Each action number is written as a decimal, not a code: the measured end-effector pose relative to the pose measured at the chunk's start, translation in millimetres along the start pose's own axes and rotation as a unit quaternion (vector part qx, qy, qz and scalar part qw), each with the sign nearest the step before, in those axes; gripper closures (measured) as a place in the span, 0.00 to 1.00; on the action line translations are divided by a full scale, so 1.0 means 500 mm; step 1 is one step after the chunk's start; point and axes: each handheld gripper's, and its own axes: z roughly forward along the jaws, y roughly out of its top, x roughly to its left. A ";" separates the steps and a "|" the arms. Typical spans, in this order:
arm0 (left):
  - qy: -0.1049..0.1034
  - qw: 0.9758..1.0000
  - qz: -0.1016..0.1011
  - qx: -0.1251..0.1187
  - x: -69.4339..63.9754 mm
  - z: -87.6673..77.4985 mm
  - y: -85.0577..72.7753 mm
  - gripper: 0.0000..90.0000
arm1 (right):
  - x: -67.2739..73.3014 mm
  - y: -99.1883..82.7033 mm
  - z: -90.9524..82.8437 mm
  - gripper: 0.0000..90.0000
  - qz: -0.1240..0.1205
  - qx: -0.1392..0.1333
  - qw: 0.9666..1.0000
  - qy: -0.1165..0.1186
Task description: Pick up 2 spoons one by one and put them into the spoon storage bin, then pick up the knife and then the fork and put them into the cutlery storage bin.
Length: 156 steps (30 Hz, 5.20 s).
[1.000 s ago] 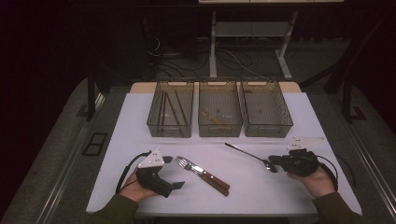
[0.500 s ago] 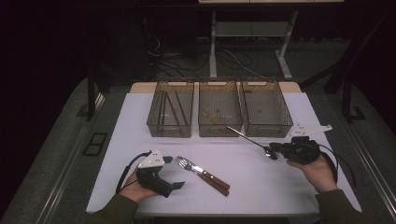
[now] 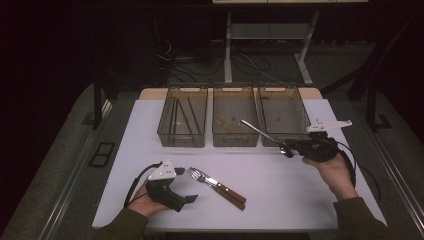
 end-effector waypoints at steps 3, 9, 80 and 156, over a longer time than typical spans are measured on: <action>0.000 1.000 0.000 -0.001 0.000 0.000 0.000 0.00 | 0.002 0.009 0.008 0.99 0.001 -0.001 1.000 -0.001; -0.001 1.000 -0.001 0.000 0.000 0.000 0.000 0.00 | 0.002 0.026 0.023 0.99 0.005 -0.005 1.000 -0.004; -0.001 1.000 -0.006 -0.007 -0.003 -0.002 0.000 0.00 | 0.019 0.080 0.126 0.44 0.037 -0.022 0.999 0.017; 0.001 1.000 -0.001 -0.001 -0.004 -0.002 0.000 0.00 | 0.307 -0.105 0.142 1.00 -0.130 0.103 0.963 0.213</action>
